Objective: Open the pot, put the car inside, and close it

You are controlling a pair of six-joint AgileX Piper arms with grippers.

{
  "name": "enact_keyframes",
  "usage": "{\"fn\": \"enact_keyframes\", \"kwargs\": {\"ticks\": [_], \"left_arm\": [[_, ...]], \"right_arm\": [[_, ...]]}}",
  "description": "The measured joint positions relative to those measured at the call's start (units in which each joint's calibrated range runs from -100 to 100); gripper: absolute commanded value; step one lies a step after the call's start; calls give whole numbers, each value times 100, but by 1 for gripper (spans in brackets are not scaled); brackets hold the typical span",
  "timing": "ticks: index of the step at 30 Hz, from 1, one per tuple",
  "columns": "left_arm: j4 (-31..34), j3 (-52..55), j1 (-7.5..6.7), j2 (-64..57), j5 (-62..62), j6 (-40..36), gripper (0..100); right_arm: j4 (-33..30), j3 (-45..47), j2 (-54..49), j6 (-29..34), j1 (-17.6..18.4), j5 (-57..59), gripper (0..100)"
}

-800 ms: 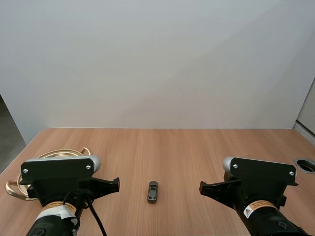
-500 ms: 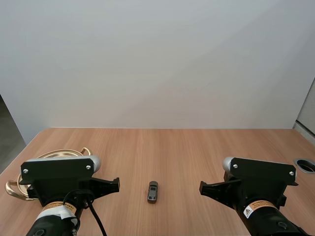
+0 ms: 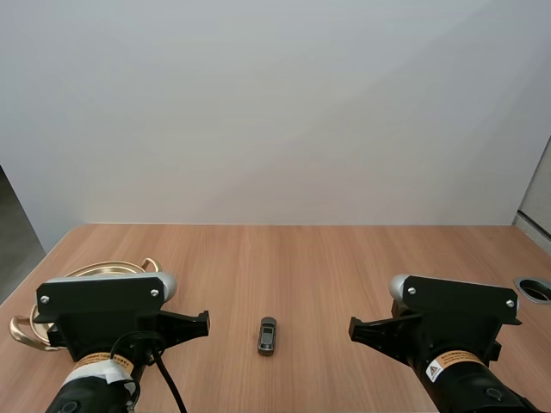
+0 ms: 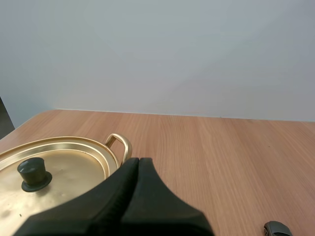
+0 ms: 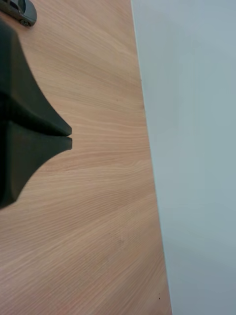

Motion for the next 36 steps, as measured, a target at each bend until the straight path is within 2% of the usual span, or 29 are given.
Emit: {"fn": "enact_keyframes", "kwargs": {"ticks": [33, 36], "left_arm": [[0, 0, 0, 0, -39, 0, 0], [25, 0, 0, 0, -39, 0, 0]], "right_arm": [[28, 0, 0, 0, 0, -18, 0], [-168, 0, 0, 0, 0, -139, 0]]}}
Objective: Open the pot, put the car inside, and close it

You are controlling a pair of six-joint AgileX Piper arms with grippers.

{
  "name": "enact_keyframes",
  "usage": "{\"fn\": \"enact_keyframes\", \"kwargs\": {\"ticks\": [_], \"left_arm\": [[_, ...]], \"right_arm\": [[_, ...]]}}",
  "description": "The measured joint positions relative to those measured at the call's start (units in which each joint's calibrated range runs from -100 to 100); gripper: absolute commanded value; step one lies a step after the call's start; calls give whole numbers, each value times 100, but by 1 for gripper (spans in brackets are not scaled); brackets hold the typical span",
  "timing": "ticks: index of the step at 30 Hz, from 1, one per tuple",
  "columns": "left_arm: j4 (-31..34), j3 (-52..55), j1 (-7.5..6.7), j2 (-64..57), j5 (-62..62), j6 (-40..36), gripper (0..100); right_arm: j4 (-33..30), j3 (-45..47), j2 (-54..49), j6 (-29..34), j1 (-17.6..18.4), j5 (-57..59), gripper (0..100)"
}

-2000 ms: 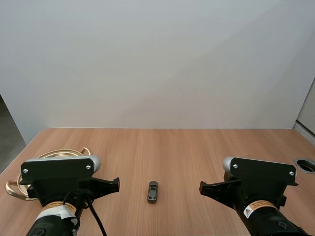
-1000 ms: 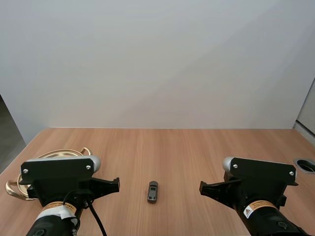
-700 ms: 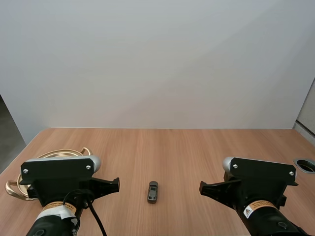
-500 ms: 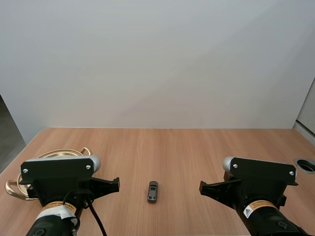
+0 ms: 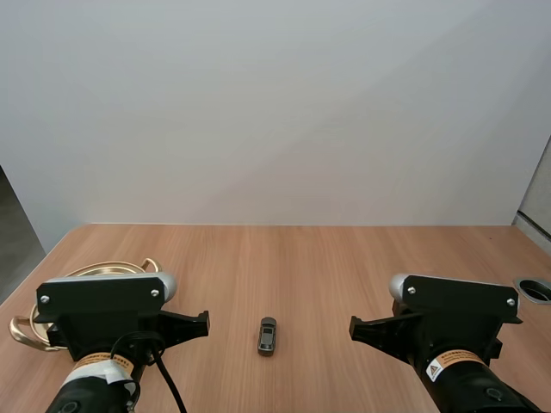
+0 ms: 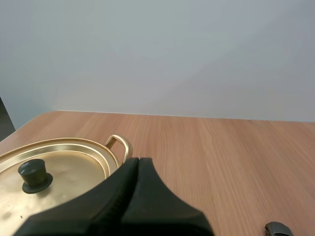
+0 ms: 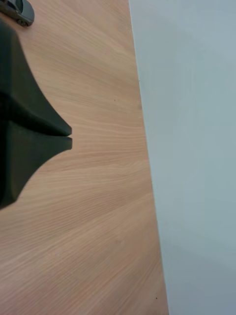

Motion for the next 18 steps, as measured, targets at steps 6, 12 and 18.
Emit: {"fn": "enact_keyframes", "kwargs": {"ticks": [6, 12, 18], "left_arm": [[487, 0, 0, 0, -351, 181, 0], [1527, -137, 0, 0, -1855, 321, 0], [2524, -1152, 0, 0, -3402, 423, 0]], "right_arm": [[-977, 0, 0, 0, 0, -783, 0], [-2016, 0, 0, -21, 0, -2389, 0], [-2996, -255, 0, -571, 0, -3936, 0]]}}
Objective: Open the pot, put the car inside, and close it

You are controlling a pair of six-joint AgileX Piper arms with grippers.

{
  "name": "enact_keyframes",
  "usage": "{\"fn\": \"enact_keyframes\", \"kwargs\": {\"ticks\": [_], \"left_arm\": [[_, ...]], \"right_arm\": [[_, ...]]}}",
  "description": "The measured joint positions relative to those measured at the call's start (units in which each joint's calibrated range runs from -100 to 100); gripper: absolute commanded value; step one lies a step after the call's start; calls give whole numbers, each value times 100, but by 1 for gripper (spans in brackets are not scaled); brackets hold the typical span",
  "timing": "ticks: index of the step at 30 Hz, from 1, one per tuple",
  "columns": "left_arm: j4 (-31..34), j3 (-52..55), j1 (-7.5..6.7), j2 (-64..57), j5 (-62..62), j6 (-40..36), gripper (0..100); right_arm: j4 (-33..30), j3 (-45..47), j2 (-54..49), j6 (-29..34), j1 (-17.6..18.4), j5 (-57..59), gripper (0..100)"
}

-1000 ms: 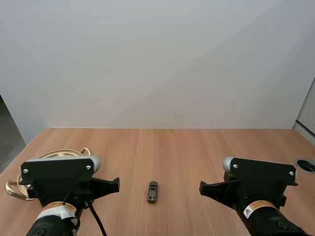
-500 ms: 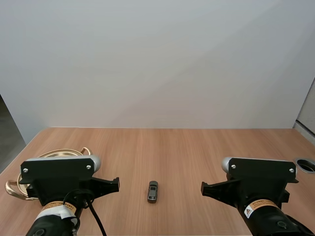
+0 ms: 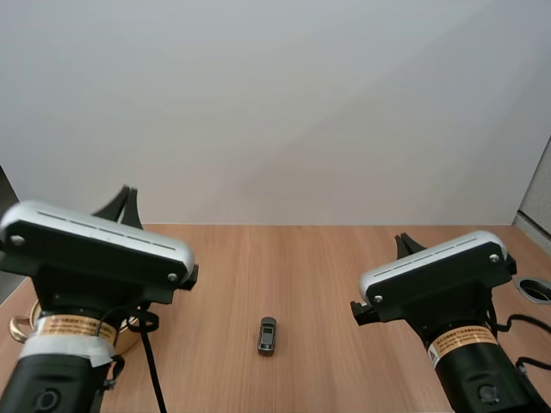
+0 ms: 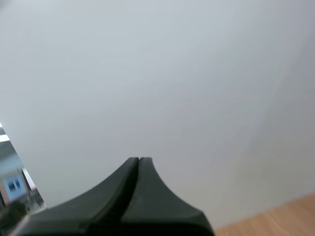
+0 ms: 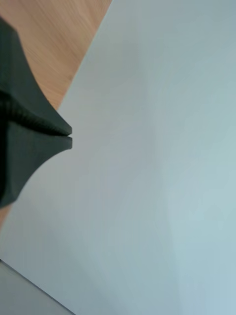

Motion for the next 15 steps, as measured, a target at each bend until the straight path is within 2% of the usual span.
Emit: {"fn": "enact_keyframes", "kwargs": {"ticks": [3, 7, 11, 15], "left_arm": [[316, -627, 0, 12, -317, -57, 0], [559, -1426, 30, 466, -69, -522, 0], [1130, -2224, 226, 1198, 834, -1082, 0], [1636, -3008, 465, 1970, 1922, -1699, 0]], "right_arm": [[-266, -543, 34, -319, 0, -838, 0], [-147, -1340, 568, -365, 0, -1318, 0], [440, -2182, 1367, -179, 113, -1095, 0], [1120, -2934, 2083, -319, 316, -144, 0]]}}
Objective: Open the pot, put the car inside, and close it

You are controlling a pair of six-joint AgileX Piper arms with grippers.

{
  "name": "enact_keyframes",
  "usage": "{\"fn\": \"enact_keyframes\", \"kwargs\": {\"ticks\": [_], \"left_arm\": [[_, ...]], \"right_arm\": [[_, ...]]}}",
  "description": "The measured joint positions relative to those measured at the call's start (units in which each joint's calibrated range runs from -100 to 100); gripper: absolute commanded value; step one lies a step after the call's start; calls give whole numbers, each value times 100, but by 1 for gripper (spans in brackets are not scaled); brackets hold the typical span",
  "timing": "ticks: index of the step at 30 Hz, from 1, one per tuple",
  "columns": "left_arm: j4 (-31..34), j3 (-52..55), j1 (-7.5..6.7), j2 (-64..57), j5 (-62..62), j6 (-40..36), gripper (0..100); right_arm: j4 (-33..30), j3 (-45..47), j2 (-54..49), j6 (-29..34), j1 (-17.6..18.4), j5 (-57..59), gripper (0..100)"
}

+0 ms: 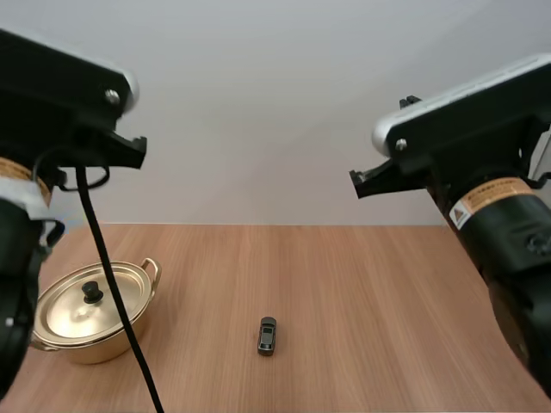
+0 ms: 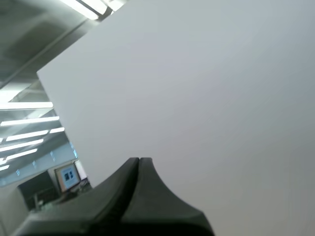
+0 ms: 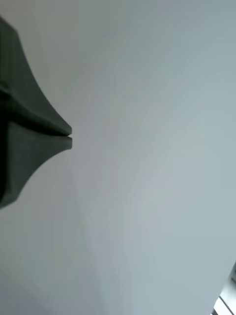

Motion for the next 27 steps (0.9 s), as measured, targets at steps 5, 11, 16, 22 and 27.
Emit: {"fn": "enact_keyframes", "kwargs": {"ticks": [5, 11, 16, 22, 27], "left_arm": [[-90, -356, 115, 941, 1277, -308, 0], [-1050, -343, 115, 1440, 2898, 198, 0], [-1626, -343, 115, 1440, 4198, 917, 32], [-1297, -343, 115, 1454, 5777, 1491, 100], [-1106, -343, 115, 1488, 7041, 1496, 100]], "right_arm": [[850, -1057, 994, -703, 371, 1299, 0], [1887, -2235, 2106, -1603, 598, 2885, 0], [2700, -2749, 3027, -2268, 598, 4150, 100], [3731, -2749, 3301, -2905, 598, 5749, 100], [4589, -2749, 3301, -2995, 598, 7051, 100]]}}
